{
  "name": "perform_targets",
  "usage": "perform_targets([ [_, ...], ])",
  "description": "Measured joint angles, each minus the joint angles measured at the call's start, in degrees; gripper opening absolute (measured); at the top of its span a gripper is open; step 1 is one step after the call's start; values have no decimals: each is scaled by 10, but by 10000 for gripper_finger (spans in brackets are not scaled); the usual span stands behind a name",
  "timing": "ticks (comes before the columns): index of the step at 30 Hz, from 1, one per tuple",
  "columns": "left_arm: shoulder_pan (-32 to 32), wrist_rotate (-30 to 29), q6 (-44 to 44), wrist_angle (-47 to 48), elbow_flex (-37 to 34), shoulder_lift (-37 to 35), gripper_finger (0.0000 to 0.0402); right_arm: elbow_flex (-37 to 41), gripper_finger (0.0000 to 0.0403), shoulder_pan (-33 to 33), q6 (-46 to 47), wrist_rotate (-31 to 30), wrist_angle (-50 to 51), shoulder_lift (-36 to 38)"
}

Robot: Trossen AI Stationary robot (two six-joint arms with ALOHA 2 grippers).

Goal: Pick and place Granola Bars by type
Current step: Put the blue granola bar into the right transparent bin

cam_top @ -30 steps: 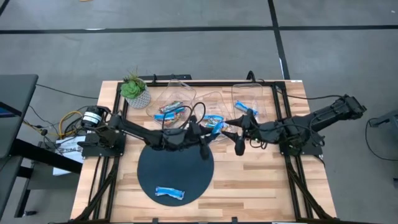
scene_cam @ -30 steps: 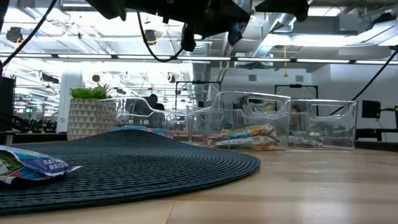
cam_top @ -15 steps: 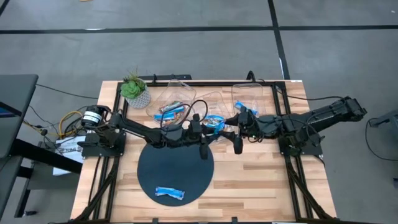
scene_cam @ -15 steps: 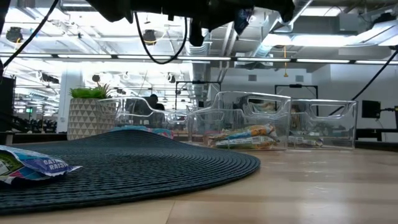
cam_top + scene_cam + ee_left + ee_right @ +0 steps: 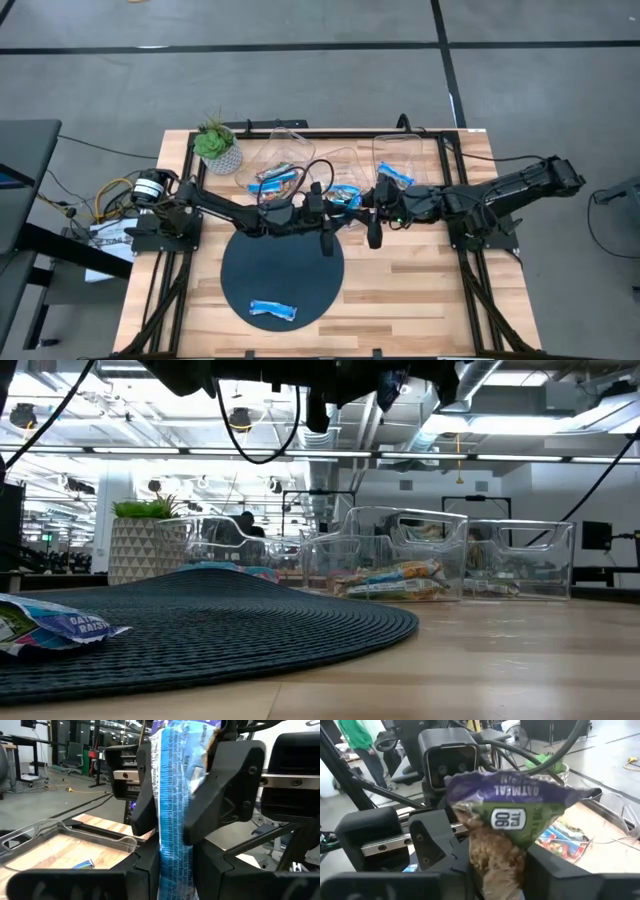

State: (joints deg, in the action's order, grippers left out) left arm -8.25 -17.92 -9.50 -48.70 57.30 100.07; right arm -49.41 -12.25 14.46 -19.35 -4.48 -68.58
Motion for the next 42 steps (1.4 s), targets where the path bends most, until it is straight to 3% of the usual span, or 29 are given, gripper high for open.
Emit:
perform_targets([
  [6,0,0,0,1,0,0,84,0,63,0,0,0,-2,1],
  [17,10,53,3,20,1,-1,91,1,56,-1,0,2,0,1],
  [25,37,89,-33,90,1,-1,182,1,55,1,1,-4,8,1],
  [32,55,86,-37,160,0,0,267,0,55,12,6,-24,62,2],
  [36,54,81,-38,166,0,0,287,0,55,31,21,-66,127,2],
  [42,51,87,-38,164,0,0,284,0,55,78,55,-118,226,2],
])
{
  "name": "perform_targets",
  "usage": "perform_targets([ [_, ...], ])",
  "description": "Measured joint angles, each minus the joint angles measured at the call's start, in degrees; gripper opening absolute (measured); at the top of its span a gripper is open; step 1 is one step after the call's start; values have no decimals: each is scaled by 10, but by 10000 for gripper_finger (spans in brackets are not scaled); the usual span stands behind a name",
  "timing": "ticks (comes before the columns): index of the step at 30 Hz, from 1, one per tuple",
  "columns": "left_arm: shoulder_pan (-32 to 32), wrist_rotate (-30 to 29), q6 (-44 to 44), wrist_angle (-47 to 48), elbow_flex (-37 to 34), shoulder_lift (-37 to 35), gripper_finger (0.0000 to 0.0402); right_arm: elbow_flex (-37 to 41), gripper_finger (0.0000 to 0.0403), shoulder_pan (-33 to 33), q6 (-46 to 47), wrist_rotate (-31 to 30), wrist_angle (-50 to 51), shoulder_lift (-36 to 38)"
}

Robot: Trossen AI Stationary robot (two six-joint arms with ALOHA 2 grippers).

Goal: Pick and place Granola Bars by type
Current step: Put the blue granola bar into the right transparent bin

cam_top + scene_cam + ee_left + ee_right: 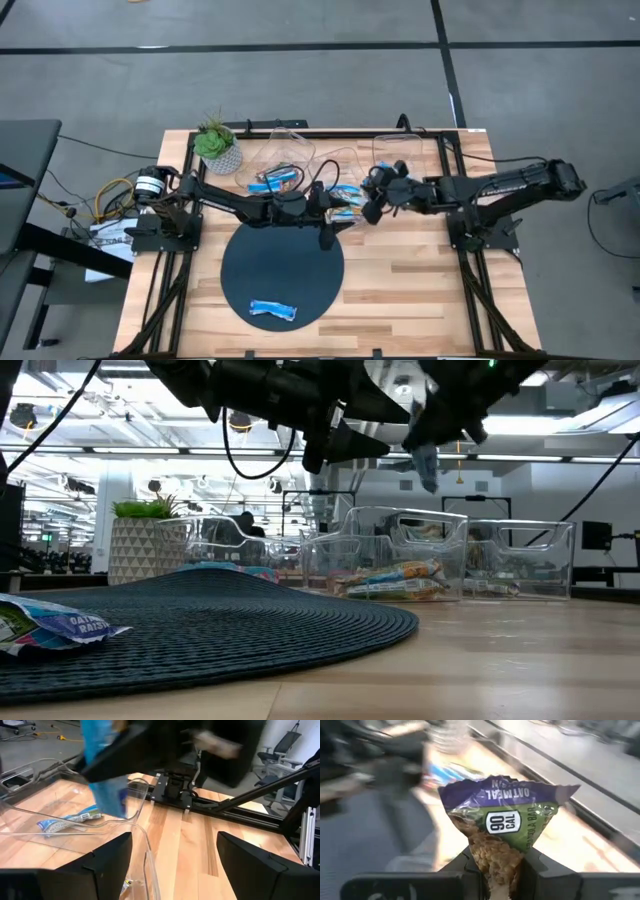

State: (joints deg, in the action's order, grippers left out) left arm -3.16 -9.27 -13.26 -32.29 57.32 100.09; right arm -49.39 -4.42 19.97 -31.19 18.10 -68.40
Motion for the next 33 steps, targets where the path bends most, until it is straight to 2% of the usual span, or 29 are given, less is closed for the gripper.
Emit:
perform_targets([
  [8,-17,1,0,-1,0,0,277,0,55,74,39,-49,111,0],
  [14,-31,1,0,-2,0,0,277,0,55,132,89,-53,202,0],
  [21,-43,2,0,-1,0,0,277,0,55,182,121,-22,277,0],
  [29,-46,15,0,-1,0,0,277,0,56,206,121,-1,282,0],
  [33,-48,15,0,-1,0,0,277,0,56,224,121,48,282,-3],
])
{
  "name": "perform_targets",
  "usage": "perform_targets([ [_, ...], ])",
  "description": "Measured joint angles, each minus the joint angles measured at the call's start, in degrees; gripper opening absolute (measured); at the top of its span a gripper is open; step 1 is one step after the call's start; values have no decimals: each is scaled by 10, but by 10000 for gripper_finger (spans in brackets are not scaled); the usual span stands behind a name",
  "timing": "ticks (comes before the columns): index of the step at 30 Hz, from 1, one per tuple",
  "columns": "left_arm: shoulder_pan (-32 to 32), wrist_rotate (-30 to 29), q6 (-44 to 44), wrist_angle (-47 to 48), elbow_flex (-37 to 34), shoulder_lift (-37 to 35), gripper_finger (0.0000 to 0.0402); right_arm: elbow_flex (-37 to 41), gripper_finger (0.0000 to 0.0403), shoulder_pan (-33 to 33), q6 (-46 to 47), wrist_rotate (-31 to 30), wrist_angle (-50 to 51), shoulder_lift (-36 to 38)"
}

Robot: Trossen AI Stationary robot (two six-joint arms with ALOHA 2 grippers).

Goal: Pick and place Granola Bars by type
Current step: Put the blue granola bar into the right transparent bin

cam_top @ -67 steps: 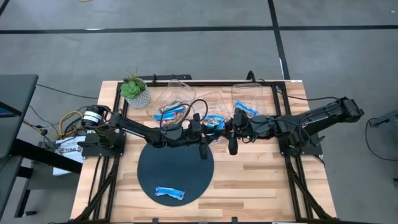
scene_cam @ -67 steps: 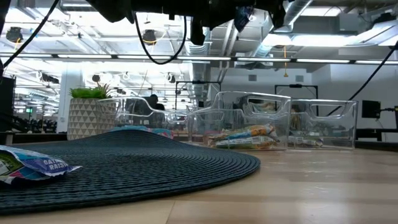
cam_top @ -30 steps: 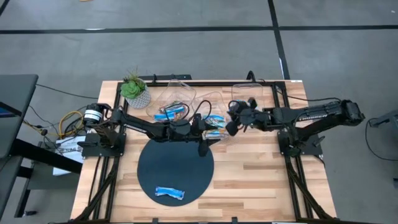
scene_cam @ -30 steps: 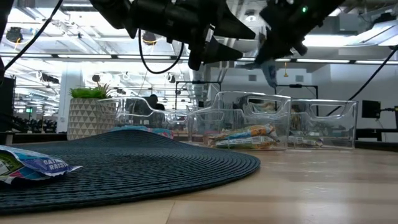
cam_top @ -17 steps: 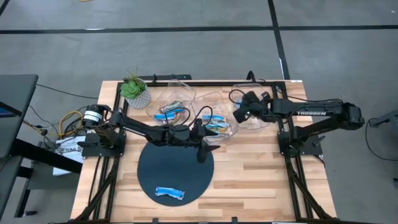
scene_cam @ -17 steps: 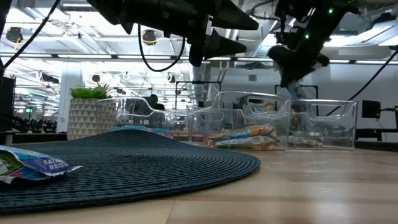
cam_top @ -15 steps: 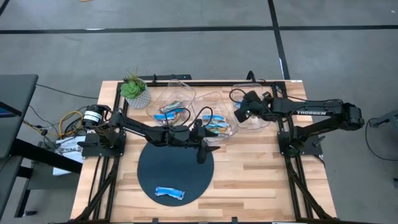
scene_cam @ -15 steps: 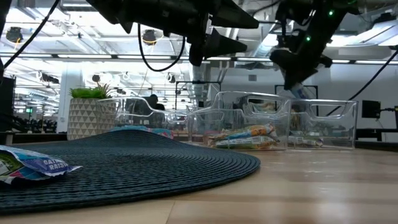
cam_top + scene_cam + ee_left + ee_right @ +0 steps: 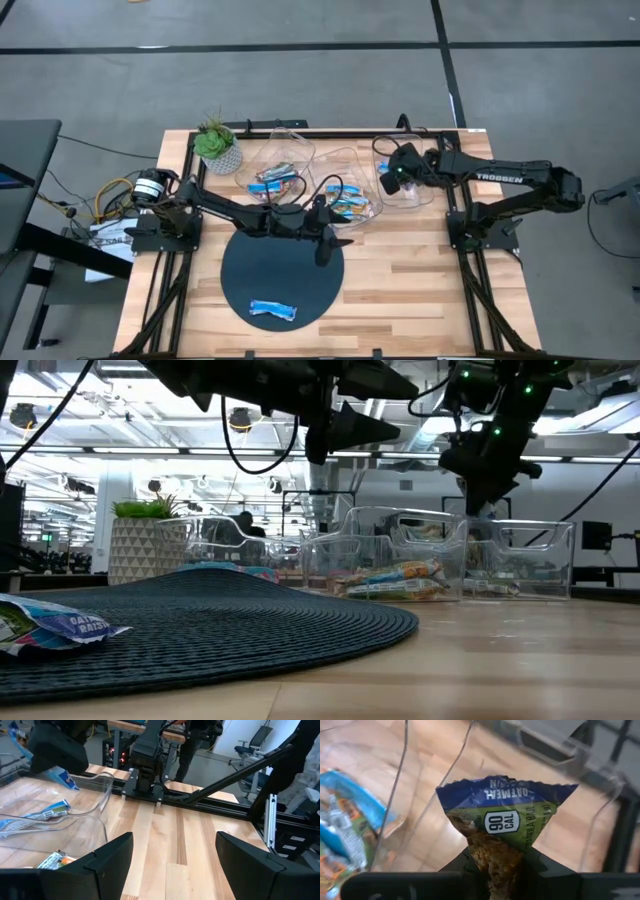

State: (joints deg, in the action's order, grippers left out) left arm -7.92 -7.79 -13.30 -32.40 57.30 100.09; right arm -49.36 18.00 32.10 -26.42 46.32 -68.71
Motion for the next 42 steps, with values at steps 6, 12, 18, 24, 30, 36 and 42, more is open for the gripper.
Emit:
perform_targets([
  [6,0,0,0,1,0,0,277,23,56,24,9,42,1,0],
  [12,0,0,0,0,0,0,277,37,56,36,5,69,-1,0],
  [18,0,0,-11,0,0,0,277,38,77,39,5,70,-1,0],
  [24,-4,0,-10,0,0,0,277,38,133,39,5,69,-1,0],
  [30,-5,26,-10,13,0,0,277,38,183,39,4,69,-5,0],
  [36,-5,108,-10,32,0,0,277,38,208,23,-28,70,-35,2],
  [42,-30,163,25,86,0,0,277,38,212,-17,-55,70,-70,28],
])
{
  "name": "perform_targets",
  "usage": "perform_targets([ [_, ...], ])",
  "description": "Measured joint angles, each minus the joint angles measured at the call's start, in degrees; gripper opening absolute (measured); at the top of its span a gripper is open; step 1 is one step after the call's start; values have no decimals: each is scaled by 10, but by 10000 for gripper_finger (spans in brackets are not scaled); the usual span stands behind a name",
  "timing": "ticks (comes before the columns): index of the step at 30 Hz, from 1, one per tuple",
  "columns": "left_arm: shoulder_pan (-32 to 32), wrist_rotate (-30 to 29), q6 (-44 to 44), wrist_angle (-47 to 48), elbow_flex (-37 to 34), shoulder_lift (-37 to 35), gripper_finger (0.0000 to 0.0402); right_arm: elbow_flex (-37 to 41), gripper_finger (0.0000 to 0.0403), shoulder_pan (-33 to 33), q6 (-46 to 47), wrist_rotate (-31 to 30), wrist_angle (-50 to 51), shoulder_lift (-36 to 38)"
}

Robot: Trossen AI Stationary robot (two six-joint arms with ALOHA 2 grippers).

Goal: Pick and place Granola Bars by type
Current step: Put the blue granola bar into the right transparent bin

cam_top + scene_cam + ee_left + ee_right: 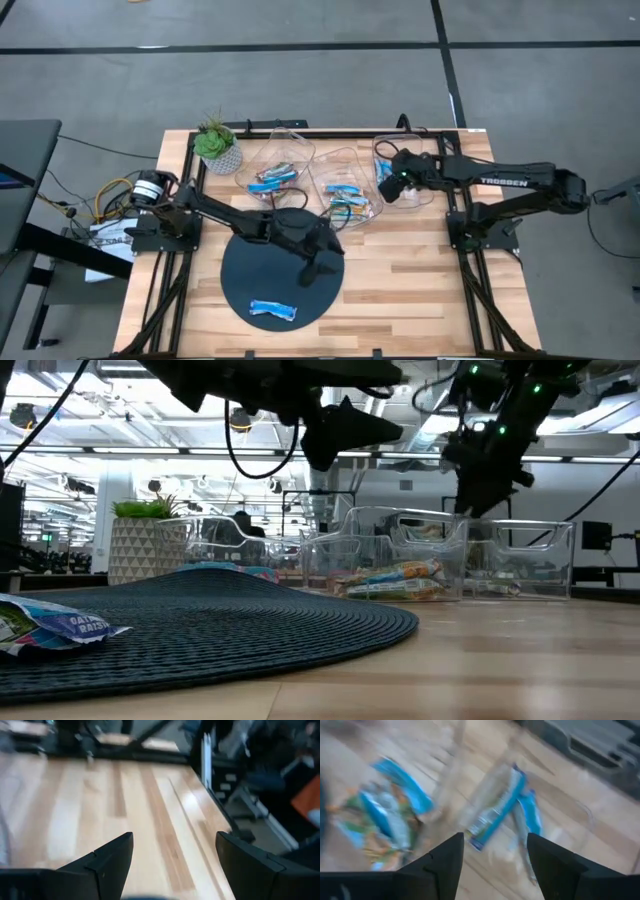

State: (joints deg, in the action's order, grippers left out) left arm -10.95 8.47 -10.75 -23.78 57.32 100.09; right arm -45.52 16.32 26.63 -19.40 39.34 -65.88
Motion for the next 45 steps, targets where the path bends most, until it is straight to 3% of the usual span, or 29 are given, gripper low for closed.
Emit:
perform_targets([
  [4,-24,-1,11,56,1,0,277,0,208,-37,-4,-2,-36,36],
  [8,-51,-13,28,213,43,0,277,0,203,-88,-16,-2,-84,73],
  [13,-101,-121,51,474,137,0,277,0,198,-155,-14,-2,-136,97],
  [18,-148,-163,10,599,199,0,277,0,193,-216,-12,-2,-188,97],
  [24,-202,-156,-75,634,206,1,277,0,188,-281,-12,-10,-247,83],
  [33,-271,-175,-196,651,204,5,277,0,180,-343,-11,-81,-253,83],
  [45,-288,-193,-237,664,202,77,277,0,176,-354,0,-93,-274,83],
])
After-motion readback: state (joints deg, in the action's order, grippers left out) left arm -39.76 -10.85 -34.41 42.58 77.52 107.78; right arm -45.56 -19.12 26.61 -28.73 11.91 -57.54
